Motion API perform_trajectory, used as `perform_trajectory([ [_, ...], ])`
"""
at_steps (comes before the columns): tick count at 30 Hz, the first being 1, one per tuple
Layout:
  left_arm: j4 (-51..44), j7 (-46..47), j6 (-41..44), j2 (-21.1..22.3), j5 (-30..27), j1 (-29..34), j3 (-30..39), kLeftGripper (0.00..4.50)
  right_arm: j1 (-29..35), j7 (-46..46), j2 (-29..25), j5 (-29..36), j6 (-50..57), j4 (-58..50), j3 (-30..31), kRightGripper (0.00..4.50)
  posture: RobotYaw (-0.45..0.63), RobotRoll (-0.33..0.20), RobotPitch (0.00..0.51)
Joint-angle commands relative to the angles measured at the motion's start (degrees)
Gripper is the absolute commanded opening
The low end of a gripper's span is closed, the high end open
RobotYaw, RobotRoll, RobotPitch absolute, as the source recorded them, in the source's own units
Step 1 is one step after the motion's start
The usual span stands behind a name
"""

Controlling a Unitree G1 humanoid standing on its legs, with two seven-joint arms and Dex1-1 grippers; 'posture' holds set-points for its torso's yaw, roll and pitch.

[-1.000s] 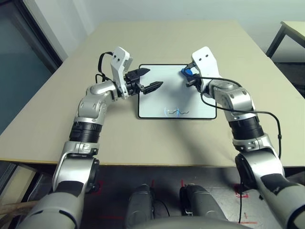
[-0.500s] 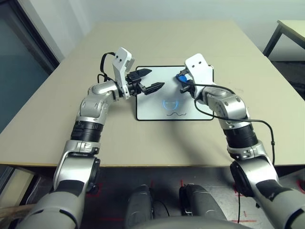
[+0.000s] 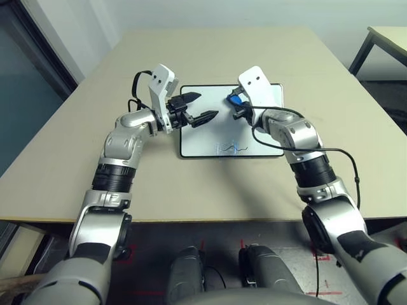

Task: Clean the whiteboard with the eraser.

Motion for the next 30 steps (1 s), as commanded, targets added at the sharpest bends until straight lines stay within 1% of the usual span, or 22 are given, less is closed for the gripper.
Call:
perform_trajectory([
  [1, -0.74, 0.17, 0.76, -0.08, -0.25, 0.17, -0.19, 4.50, 0.13, -0.77, 0.44, -0.34, -0.15, 0.97, -0.21, 0.57, -0.05, 0.000, 0.057],
  [16, -0.51, 0.02, 1.12, -0.01, -0.18, -0.32, -0.34, 4.50, -0.42, -3.34, 0.52, -0.06, -2.50, 1.06, -2.91, 0.57, -0.06, 0.000, 0.061],
  [24, -0.04, 0.19, 0.88, -0.35, -0.11, -0.89, -0.33, 4.50, 3.76, -1.54, -0.23, -0.44, 0.67, -0.94, -0.17, 0.57, -0.06, 0.000, 0.059],
  [30, -0.29, 0.18, 1.03, -0.34, -0.14, -0.56, -0.36, 4.50, 9.82, 0.63, -0.66, -0.28, 6.48, -7.76, 4.55, 0.57, -0.07, 0.000, 0.061],
])
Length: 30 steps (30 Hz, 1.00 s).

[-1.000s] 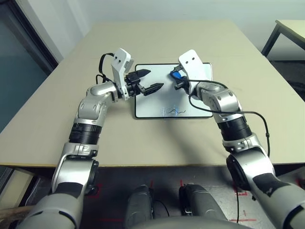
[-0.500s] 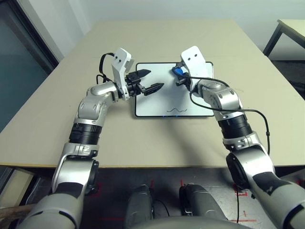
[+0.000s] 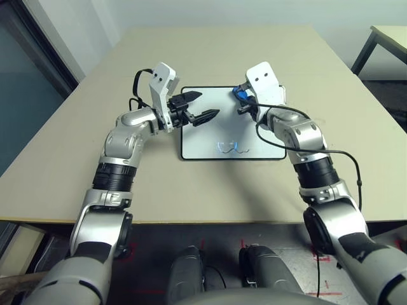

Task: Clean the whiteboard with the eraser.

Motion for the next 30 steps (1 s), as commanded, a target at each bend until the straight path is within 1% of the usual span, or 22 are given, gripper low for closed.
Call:
perform_trajectory([
  [1, -0.14, 0.01, 0.22, -0.03, 0.02, -0.07, -0.35, 4.50, 4.44, 1.41, -0.52, -0.22, 5.59, -0.66, 3.48, 0.57, -0.07, 0.000, 0.061],
  [5, 0.39, -0.49, 0.11, 0.18, 0.19, -0.25, -0.60, 4.50, 8.35, 3.04, -2.78, -0.28, 8.99, -4.25, 5.59, 0.57, -0.08, 0.000, 0.062],
  [8, 0.79, -1.29, 0.14, 0.62, 0.40, -0.27, -0.96, 4.50, 9.32, 5.45, -6.22, -0.25, 11.13, -5.89, 7.13, 0.57, -0.08, 0.000, 0.060],
  [11, 1.06, -2.80, 0.59, 1.76, 0.64, 0.11, -1.54, 4.50, 9.49, 10.40, -12.27, 0.16, 10.97, -7.47, 9.17, 0.57, -0.09, 0.000, 0.062],
  [13, 1.53, -3.79, 0.31, 2.76, 1.00, 0.49, -1.96, 4.50, 9.51, 13.81, -17.56, -0.61, 8.39, -7.54, 10.68, 0.57, -0.09, 0.000, 0.065],
  [16, 2.14, -4.67, -0.12, 3.54, 1.32, 0.91, -2.30, 4.50, 9.22, 18.15, -23.90, -1.58, 3.75, -6.00, 12.17, 0.57, -0.09, 0.000, 0.069],
  [18, 2.09, -5.37, 0.02, 3.93, 1.48, 1.41, -2.70, 4.50, 8.88, 20.82, -27.13, -2.35, 0.85, -5.16, 13.46, 0.57, -0.10, 0.000, 0.076],
  [20, 1.40, -6.48, 0.59, 4.68, 1.68, 2.36, -3.45, 4.50, 8.55, 23.07, -29.28, -3.42, -1.73, -5.12, 14.78, 0.57, -0.10, 0.000, 0.082],
  [24, 0.20, -7.90, 2.03, 6.12, 1.75, 3.79, -4.66, 4.50, 8.36, 25.88, -30.13, -5.42, -4.59, -6.15, 17.17, 0.56, -0.10, 0.000, 0.096],
  [30, -1.45, -7.69, 3.75, 6.10, 1.35, 4.64, -4.85, 4.50, 8.10, 27.43, -26.89, -7.76, -6.00, -7.56, 20.13, 0.56, -0.09, 0.000, 0.102],
])
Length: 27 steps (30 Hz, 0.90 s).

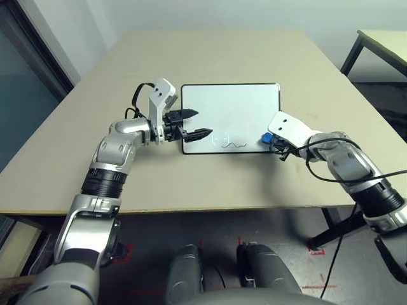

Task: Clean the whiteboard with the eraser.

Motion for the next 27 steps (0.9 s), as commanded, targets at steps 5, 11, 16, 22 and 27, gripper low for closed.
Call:
perform_trajectory([
  [5, -2.57, 0.44, 1.69, 0.05, 0.48, 1.05, -0.89, 4.50, -2.45, 0.64, 4.31, -3.57, -1.37, 1.20, 3.00, 0.56, -0.09, 0.000, 0.101],
  [11, -4.46, 1.46, 2.91, -0.64, -0.02, 1.95, -0.82, 4.50, -6.74, -0.15, 8.65, -6.27, -3.36, 7.09, 3.88, 0.56, -0.07, 0.000, 0.103],
  [16, -5.40, 1.74, 3.50, -0.59, -0.14, 2.83, -0.61, 4.50, -6.48, 1.06, 7.29, -8.54, -5.01, 9.12, 4.19, 0.56, -0.07, 0.000, 0.107],
  [22, -5.04, 1.76, 3.54, -0.83, -0.06, 2.62, -0.74, 4.50, -3.35, 3.31, 4.47, -9.02, -4.59, 5.41, 4.13, 0.56, -0.09, 0.000, 0.112],
  [27, -4.47, 1.78, 3.39, -1.23, -0.02, 2.04, -0.91, 4.50, -0.82, 3.85, 4.46, -9.79, -3.51, 2.74, 4.52, 0.56, -0.09, 0.000, 0.113],
])
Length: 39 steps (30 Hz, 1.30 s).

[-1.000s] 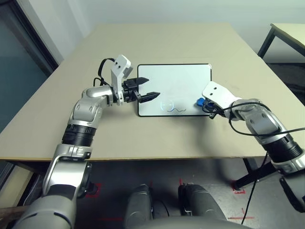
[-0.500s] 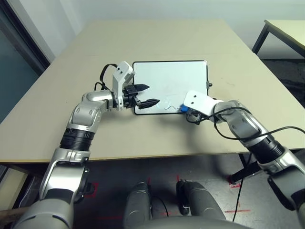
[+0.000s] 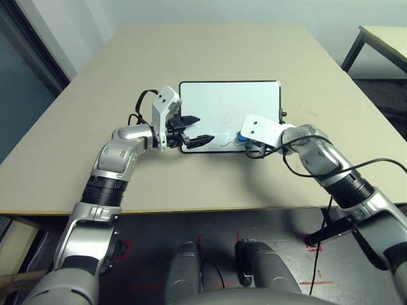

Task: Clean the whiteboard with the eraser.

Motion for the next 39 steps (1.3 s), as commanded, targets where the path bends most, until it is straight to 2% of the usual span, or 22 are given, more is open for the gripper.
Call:
perform_trajectory([
  [1, 0.06, -0.03, 0.24, -0.26, 0.25, -0.53, -0.85, 4.50, 1.96, 0.82, -0.31, -1.46, 2.18, 0.32, 1.39, 0.56, -0.09, 0.000, 0.116],
  [5, 0.13, 0.03, 0.31, -0.27, 0.30, -0.76, -0.82, 4.50, 1.95, 0.68, 0.06, -1.76, 2.02, 0.64, 0.92, 0.56, -0.09, 0.000, 0.117],
  [10, 0.11, 0.12, 0.31, -0.22, 0.27, -0.62, -0.75, 4.50, -2.01, -4.25, 2.85, -2.01, -1.49, 6.12, -3.16, 0.56, -0.09, 0.000, 0.120],
  [13, -0.08, 0.21, 0.35, -0.22, 0.24, -0.36, -0.74, 4.50, -3.46, -4.20, 3.77, -1.72, -2.32, 7.54, -3.84, 0.56, -0.09, 0.000, 0.121],
  [22, -0.40, 0.59, 0.44, -0.29, 0.07, -0.06, -0.45, 4.50, 4.02, 1.18, 2.35, -2.14, 2.96, -3.69, 1.34, 0.55, -0.09, 0.000, 0.122],
  [27, -0.10, 0.74, 0.24, -0.30, 0.10, -0.22, -0.35, 4.50, 1.20, -1.15, 4.18, -2.75, 1.26, 0.40, -0.82, 0.55, -0.08, 0.000, 0.121],
  [32, -0.20, 0.92, 0.16, -0.24, 0.03, -0.02, -0.15, 4.50, -4.74, -5.52, 8.15, -1.46, -3.05, 6.92, -5.18, 0.55, -0.08, 0.000, 0.120],
  [39, -0.73, 1.42, 0.34, -0.50, -0.18, 0.44, -0.06, 4.50, -3.09, -3.17, 8.73, -2.18, -2.90, 5.05, -3.40, 0.55, -0.08, 0.000, 0.123],
])
